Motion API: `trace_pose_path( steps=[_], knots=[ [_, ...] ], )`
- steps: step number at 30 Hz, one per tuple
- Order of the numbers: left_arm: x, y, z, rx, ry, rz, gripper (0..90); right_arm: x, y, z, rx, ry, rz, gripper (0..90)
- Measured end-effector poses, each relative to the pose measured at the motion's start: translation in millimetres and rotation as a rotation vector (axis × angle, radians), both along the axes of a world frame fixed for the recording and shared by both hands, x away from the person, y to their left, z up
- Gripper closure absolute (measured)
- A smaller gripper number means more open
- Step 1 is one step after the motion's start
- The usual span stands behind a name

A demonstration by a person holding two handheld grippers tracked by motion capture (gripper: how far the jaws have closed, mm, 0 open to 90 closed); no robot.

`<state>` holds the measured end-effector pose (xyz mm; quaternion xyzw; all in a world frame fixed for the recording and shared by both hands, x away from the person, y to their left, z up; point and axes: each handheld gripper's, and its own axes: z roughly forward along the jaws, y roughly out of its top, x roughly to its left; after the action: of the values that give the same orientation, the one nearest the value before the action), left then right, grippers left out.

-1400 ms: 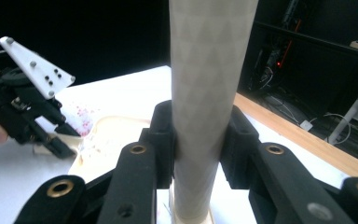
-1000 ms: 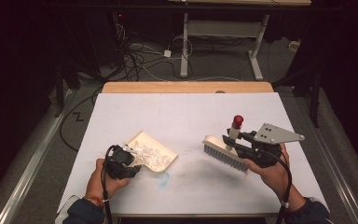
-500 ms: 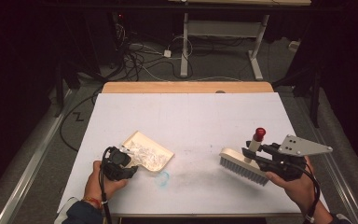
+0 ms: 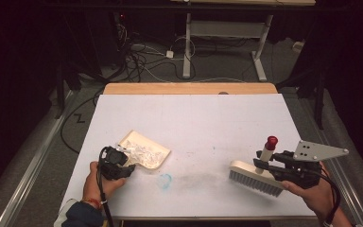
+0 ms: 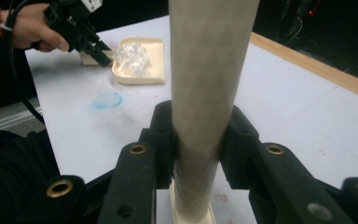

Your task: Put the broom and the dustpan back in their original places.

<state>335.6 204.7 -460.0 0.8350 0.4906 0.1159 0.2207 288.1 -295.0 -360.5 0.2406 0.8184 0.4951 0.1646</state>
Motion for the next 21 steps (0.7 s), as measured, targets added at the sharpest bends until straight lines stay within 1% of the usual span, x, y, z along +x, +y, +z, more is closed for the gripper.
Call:
trace_pose_path(
  steps=[2, 5, 6, 8, 9, 10, 11, 13, 17, 19, 21],
  knots=[
    [1.7, 2.9, 0.3, -0.009, -0.004, 0.018, 63.4, 1.1, 0.5, -2.7, -0.017, 0.008, 0.008, 70.7],
    [3.2, 5.4, -0.7, -0.018, -0.005, 0.038, 63.4, 4.8, 1.2, -6.6, -0.028, 0.024, 0.007, 70.7],
    [3.4, 5.7, -1.2, -0.016, -0.006, 0.043, 63.4, 5.7, 1.4, -7.6, -0.03, 0.022, 0.009, 70.7],
    [4.5, 6.7, -2.2, -0.008, -0.006, 0.059, 63.4, 7.9, 1.8, -9.2, -0.041, 0.035, 0.011, 70.6],
    [5.1, 7.5, -2.7, -0.006, -0.005, 0.069, 63.4, 9.5, 1.6, -10.4, -0.046, 0.036, 0.0, 70.6],
    [5.1, 7.5, -2.7, -0.006, -0.005, 0.069, 63.3, 10.6, 1.3, -11.1, -0.042, 0.034, -0.005, 70.6],
    [7.0, 9.8, -3.3, 0.007, -0.007, 0.101, 63.3, 11.6, 0.5, -11.5, -0.039, 0.036, -0.013, 70.6],
    [8.7, 11.1, -3.6, 0.007, -0.013, 0.125, 63.3, 12.9, -1.0, -11.7, -0.037, 0.033, -0.021, 70.6],
    [9.8, 9.2, -6.2, -0.017, -0.019, 0.155, 62.8, 14.6, -4.1, -12.7, -0.028, 0.033, -0.046, 70.4],
    [9.3, 6.4, -5.8, -0.024, -0.015, 0.156, 58.9, 14.7, -4.0, -12.7, -0.029, 0.032, -0.052, 70.3],
    [8.3, 3.6, -6.1, -0.058, 0.002, 0.153, 53.3, 14.7, -3.5, -13.0, -0.034, 0.023, -0.056, 70.1]
  ],
)
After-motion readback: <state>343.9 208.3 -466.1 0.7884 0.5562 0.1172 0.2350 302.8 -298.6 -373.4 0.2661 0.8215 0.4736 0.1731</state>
